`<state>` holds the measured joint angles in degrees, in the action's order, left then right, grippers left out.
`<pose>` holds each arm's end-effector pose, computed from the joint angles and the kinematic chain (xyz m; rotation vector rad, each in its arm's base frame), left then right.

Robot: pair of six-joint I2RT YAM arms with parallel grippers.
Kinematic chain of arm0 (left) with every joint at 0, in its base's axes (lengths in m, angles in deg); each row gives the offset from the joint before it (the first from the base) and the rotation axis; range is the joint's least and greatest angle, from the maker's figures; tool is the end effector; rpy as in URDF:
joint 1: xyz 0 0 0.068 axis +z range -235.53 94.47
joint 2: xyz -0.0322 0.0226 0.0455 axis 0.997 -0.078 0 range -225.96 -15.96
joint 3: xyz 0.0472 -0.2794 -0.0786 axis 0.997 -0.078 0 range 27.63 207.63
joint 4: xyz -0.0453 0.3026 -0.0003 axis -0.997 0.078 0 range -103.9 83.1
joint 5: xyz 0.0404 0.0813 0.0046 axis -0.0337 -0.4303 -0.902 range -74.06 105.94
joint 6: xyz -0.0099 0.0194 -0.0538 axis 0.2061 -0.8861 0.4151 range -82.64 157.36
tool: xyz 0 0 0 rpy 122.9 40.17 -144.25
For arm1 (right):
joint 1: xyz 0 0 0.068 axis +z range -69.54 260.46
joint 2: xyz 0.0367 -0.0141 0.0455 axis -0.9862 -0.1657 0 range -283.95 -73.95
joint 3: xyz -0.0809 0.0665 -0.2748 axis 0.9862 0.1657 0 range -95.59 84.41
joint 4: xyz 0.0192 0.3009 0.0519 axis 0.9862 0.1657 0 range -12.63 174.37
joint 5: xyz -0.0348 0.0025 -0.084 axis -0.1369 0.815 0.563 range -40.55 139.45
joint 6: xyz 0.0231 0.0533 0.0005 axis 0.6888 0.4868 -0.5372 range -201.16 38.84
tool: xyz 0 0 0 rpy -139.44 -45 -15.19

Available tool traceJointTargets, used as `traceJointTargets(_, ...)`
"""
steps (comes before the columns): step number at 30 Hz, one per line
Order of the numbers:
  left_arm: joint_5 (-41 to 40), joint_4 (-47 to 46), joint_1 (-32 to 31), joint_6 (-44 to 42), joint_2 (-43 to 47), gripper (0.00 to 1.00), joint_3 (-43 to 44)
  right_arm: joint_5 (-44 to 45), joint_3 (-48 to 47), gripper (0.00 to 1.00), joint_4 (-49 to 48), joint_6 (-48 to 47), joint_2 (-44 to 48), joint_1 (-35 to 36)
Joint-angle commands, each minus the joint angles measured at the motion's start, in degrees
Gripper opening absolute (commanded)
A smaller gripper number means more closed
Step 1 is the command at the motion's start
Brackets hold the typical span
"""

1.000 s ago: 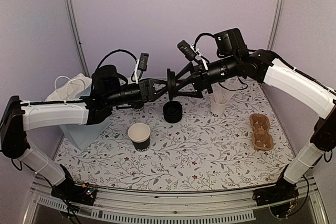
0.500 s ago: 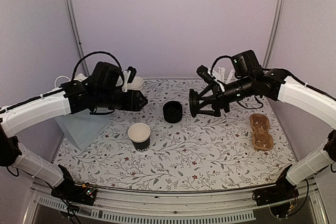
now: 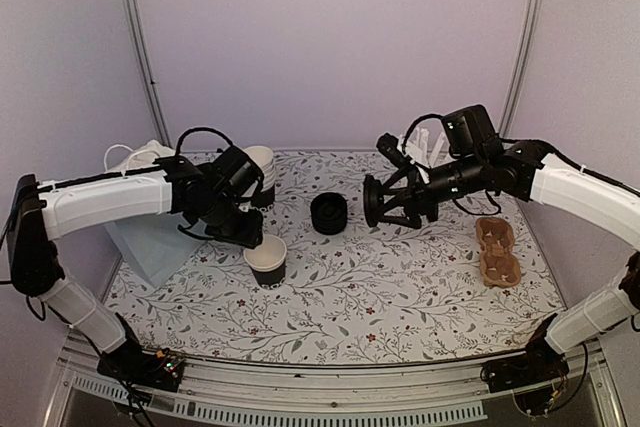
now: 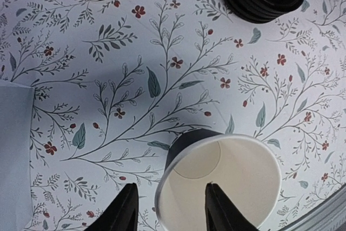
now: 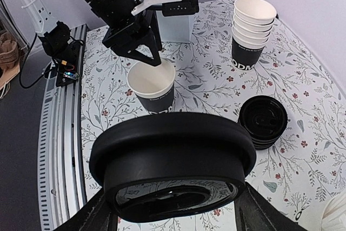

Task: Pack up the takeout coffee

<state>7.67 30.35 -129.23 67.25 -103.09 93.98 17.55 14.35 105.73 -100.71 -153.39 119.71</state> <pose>0.2560 -0.2367 0.2472 0.2818 2.6864 -0.2017 0.2586 0.2396 0.3392 -1.3545 1.7728 0.8078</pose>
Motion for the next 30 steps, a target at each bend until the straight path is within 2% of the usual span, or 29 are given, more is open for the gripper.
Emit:
traceJointTargets(1,-2.26,3.66,0.53,-1.43,-2.22,0.44,2.18,0.69,1.55,0.67,-1.58,-0.58,1.82,-0.04)
traceJointTargets(10,0.59,4.16,0.18,-3.15,-5.79,0.08,5.27,1.6,1.62,0.68,-1.73,-0.81,2.21,-0.04)
traceJointTargets(13,0.57,4.78,-0.19,-3.84,-6.21,0.01,7.11,2.7,1.13,0.68,-1.37,-1.29,2.31,-0.09)
traceJointTargets(19,2.8,4.73,-3.21,-5.11,-7.9,0.0,11.54,5.53,-1.98,0.69,2.35,-3.95,2.32,-0.05)
traceJointTargets(26,12.04,0.45,-8.06,-6.23,-12.75,0.0,16.6,8.16,-6.37,0.69,10.22,-9.06,2.85,-0.04)
traceJointTargets(30,13.23,-0.8,-10.5,-5.92,-16.38,0.0,19.71,8.71,-8.59,0.69,15.66,-13.15,3.15,-0.04)
